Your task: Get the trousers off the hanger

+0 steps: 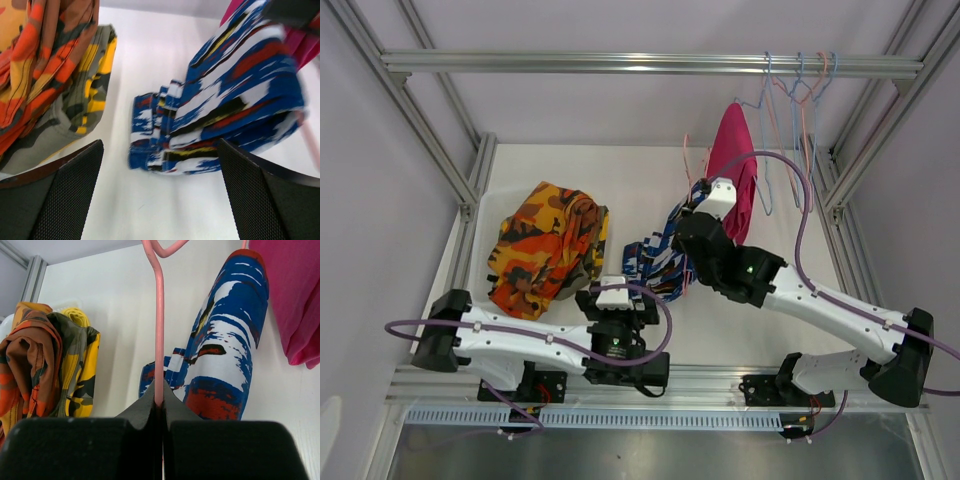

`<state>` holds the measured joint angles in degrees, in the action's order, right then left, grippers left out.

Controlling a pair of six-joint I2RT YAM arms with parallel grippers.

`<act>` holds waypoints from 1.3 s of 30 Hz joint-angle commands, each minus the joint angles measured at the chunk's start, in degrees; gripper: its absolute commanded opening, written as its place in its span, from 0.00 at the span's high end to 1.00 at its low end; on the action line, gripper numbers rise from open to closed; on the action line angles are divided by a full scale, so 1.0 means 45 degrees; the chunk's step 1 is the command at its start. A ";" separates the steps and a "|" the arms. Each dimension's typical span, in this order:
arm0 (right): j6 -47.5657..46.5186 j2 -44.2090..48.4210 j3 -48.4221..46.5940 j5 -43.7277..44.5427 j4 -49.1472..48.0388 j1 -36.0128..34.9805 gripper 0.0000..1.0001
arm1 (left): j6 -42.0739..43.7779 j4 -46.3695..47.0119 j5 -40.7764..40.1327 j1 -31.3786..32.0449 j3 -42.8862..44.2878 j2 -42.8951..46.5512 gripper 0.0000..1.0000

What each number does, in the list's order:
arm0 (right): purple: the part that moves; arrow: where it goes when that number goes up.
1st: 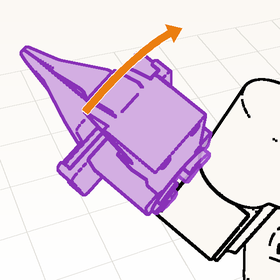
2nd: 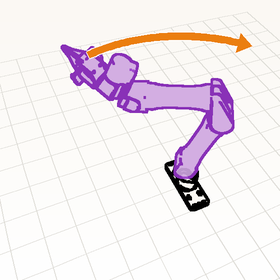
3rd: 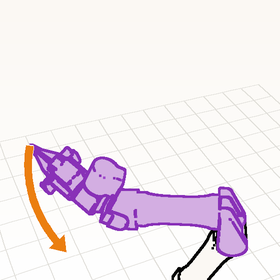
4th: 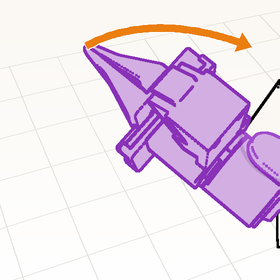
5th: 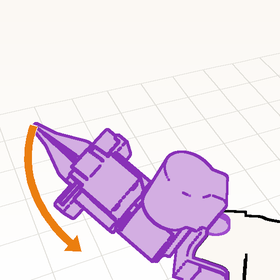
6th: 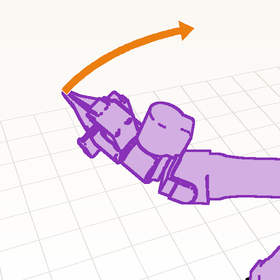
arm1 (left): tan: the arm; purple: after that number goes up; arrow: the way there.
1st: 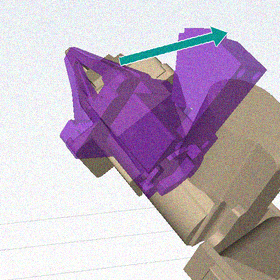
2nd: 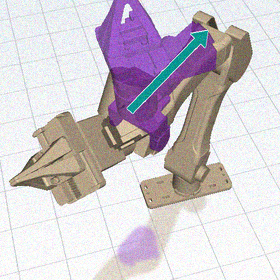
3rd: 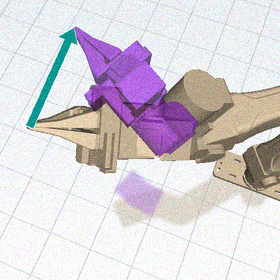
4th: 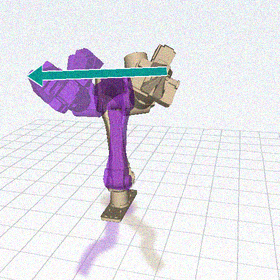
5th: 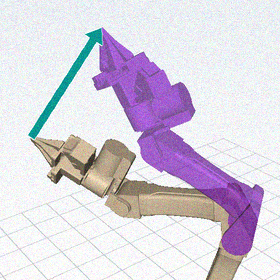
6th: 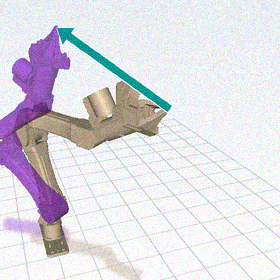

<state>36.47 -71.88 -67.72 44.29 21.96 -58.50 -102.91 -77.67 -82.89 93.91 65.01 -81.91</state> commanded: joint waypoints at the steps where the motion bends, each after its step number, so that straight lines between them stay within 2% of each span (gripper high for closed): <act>1: 0.0216 0.0523 -0.0302 -0.0349 -0.1031 0.0226 1.00 | 0.1438 -0.2877 -0.1072 -0.0301 0.1838 0.0155 0.01; 2: 0.0216 0.0562 -0.0341 -0.0409 -0.1012 0.0343 1.00 | 0.2565 -0.2877 -0.1072 -0.0360 0.2460 0.0310 0.01; 5: 0.0119 0.0582 -0.0380 -0.0663 -0.1012 0.0422 1.00 | 0.4151 -0.2838 -0.1013 -0.0692 0.3789 0.0701 0.01; 9: 0.0002 0.0602 -0.0458 -0.0819 -0.1090 0.0461 1.00 | 0.5387 -0.2838 -0.0994 -0.0829 0.5062 0.1209 0.01; 13: -0.0077 0.0601 -0.0575 -0.0936 -0.1051 0.0480 1.00 | 0.7144 -0.2838 -0.0567 -0.0907 0.6933 0.0898 0.01; 17: 0.0021 0.0602 -0.0595 -0.1053 -0.1148 0.0461 1.00 | 0.8783 -0.2818 -0.0077 -0.1686 0.9159 0.0059 0.01; 20: -0.0018 0.0543 -0.0673 -0.1170 -0.1071 0.0441 1.00 | 0.9857 -0.2799 0.0450 -0.2020 0.9711 -0.0371 0.01; 22: -0.0076 0.0523 -0.0887 -0.1210 -0.0954 0.0442 1.00 | 1.2073 -0.0839 0.1364 -0.2546 1.0337 -0.0489 0.01; 23: -0.0135 0.0523 -0.0965 -0.1210 -0.0895 0.0422 1.00 | 1.7135 0.1262 0.3961 -0.3090 0.9680 0.0033 0.01; 24: -0.0135 0.0523 -0.1101 -0.1249 -0.0837 0.0422 1.00 | 1.9235 0.5517 0.5205 -0.3192 0.8262 0.0599 0.01; 25: -0.0174 0.0523 -0.1180 -0.1230 -0.0759 0.0422 1.00 | 2.0552 0.6856 0.5449 -0.3193 0.7030 0.1184 0.01; 27: -0.0213 0.0659 -0.1259 -0.1171 -0.0680 0.0363 1.00 | 2.1401 0.9259 0.6131 -0.3212 0.5891 0.2593 0.01; 30: -0.0291 0.0913 -0.1103 -0.1210 -0.0719 0.0344 1.00 | 2.1950 1.0322 0.6737 -0.3212 0.4911 0.3727 0.01; 32: -0.0369 0.0953 -0.1141 -0.1288 -0.0680 0.0344 1.00 | 2.2555 1.1727 0.6994 -0.3193 0.3467 0.4332 0.01; 37: -0.0545 0.0973 -0.1317 -0.1542 -0.0504 0.0461 1.00 | 2.4097 1.6099 0.8048 -0.3193 -0.1140 0.6890 0.01; 38: -0.0526 0.0973 -0.1453 -0.1677 -0.0427 0.0500 1.00 | 2.4139 1.7441 0.8185 -0.3193 -0.2713 0.7164 0.01; 39: -0.0487 0.0973 -0.1493 -0.1718 -0.0387 0.0500 1.00 | 2.4217 1.8132 0.8380 -0.3193 -0.3173 0.7418 0.01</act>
<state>34.89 -70.06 -69.91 37.04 22.96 -56.45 -0.45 -13.06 -50.17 79.59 58.67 -50.02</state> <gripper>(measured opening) 0.019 0.994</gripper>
